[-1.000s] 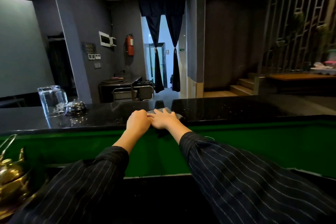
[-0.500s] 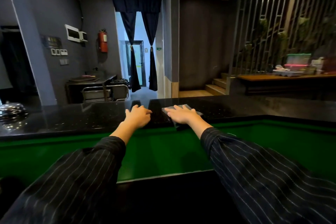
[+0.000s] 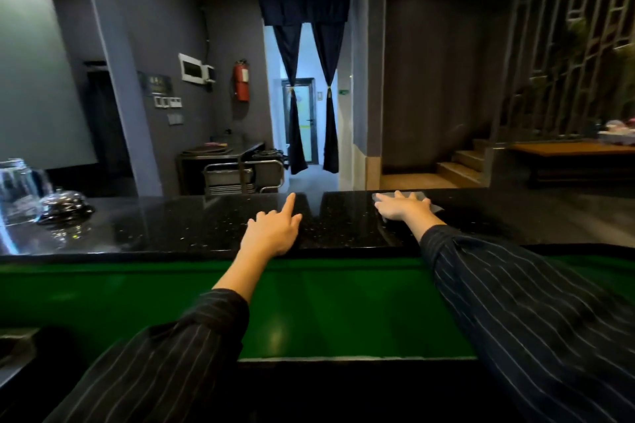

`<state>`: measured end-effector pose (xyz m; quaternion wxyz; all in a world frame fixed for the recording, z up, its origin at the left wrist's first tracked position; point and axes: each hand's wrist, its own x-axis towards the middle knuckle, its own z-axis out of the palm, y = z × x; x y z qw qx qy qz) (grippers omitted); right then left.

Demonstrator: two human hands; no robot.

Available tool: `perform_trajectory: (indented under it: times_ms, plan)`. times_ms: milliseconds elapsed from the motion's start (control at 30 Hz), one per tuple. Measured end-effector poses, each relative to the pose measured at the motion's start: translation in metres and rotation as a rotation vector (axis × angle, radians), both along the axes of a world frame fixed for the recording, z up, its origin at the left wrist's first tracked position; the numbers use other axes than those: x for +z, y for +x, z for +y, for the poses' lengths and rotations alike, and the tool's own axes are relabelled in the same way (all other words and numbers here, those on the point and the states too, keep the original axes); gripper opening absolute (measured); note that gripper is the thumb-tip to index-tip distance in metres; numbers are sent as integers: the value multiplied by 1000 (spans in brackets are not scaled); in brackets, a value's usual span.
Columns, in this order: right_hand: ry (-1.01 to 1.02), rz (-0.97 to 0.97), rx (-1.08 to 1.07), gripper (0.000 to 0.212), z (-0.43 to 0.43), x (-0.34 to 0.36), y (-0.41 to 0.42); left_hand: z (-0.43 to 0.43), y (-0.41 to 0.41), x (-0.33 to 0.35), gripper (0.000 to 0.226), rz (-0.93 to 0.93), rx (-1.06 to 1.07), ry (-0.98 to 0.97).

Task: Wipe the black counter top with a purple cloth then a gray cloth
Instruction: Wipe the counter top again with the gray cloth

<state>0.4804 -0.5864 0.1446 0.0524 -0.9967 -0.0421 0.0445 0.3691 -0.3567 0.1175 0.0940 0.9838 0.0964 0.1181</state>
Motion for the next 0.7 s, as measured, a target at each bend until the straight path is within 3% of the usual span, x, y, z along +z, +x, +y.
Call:
perform_trajectory:
  times_ms: [367,500,700]
  plan:
    - [17,-3,415,56,165,-11,-2,6,1,-3,59,-94,60,-137]
    - [29,27,460,66,149,-9,20,10,1,-5,57,-31,58,-164]
    - [20,27,297,60,80,-4,67,15,0,-3,44,-62,-19,-99]
